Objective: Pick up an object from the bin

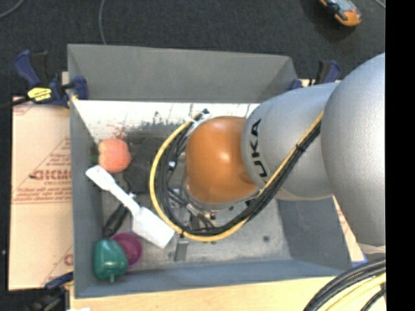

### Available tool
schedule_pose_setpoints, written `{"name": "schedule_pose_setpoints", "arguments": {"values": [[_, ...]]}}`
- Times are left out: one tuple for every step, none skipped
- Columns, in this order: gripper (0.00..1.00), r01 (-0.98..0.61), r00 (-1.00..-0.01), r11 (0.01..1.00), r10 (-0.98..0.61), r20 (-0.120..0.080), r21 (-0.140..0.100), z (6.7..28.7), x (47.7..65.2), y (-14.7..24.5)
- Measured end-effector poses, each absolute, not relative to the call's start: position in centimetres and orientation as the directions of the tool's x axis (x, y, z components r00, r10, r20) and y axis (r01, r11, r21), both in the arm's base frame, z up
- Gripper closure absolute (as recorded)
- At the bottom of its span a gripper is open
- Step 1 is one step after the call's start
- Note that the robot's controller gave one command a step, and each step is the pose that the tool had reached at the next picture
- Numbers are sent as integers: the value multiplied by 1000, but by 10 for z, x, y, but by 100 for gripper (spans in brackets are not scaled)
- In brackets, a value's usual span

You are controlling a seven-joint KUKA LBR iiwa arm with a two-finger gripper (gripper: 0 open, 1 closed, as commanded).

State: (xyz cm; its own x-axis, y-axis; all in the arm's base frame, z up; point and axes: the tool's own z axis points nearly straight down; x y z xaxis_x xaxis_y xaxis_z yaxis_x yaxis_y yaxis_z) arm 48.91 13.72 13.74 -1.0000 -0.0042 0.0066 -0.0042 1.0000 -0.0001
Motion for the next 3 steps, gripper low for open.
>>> {"name": "schedule_pose_setpoints", "arguments": {"values": [[0, 1, -1000, 1000, 1, -1, 1, 142, 491, 136], [0, 88, -996, 996, 88, 3, 1, 136, 474, 172], [0, 187, -982, 982, 187, -3, 2, 142, 481, 178]]}}
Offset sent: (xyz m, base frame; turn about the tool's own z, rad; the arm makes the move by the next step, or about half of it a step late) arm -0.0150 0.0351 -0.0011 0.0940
